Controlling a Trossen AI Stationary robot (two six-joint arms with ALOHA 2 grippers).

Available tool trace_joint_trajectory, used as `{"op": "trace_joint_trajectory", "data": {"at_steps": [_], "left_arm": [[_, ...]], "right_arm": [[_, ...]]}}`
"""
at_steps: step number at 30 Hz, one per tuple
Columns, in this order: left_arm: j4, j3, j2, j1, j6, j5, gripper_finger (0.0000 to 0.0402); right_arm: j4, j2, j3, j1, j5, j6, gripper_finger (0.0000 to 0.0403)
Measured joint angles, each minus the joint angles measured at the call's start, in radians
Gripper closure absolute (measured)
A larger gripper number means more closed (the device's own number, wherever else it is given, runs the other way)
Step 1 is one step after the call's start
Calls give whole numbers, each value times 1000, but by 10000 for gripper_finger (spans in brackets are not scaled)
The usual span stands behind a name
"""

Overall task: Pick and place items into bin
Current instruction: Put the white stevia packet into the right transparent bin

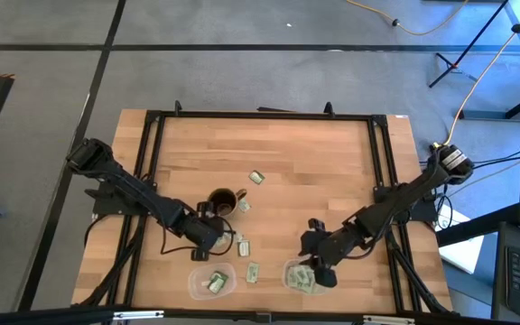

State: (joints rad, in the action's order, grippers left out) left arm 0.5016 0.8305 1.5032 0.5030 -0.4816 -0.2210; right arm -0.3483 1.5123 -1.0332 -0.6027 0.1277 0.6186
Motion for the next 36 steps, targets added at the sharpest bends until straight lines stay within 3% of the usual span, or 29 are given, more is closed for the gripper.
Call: {"op": "trace_joint_trajectory", "data": {"at_steps": [6, 13, 20, 27, 36], "left_arm": [[-6, -12, 0, 14, 149, -21, 327], [35, -12, 0, 9, 69, -23, 327], [49, -12, -2, 19, -103, -20, 327], [49, -12, -5, 68, -130, -4, 327], [50, -11, -22, 93, -480, -40, 327]], "right_arm": [[-3, -19, 0, 22, 22, -52, 279], [-31, -19, 0, 39, 22, -51, 279], [-38, -19, 0, 46, 22, -49, 279], [-40, -19, 0, 46, 22, -51, 279], [-40, -19, 0, 46, 22, -52, 279]]}}
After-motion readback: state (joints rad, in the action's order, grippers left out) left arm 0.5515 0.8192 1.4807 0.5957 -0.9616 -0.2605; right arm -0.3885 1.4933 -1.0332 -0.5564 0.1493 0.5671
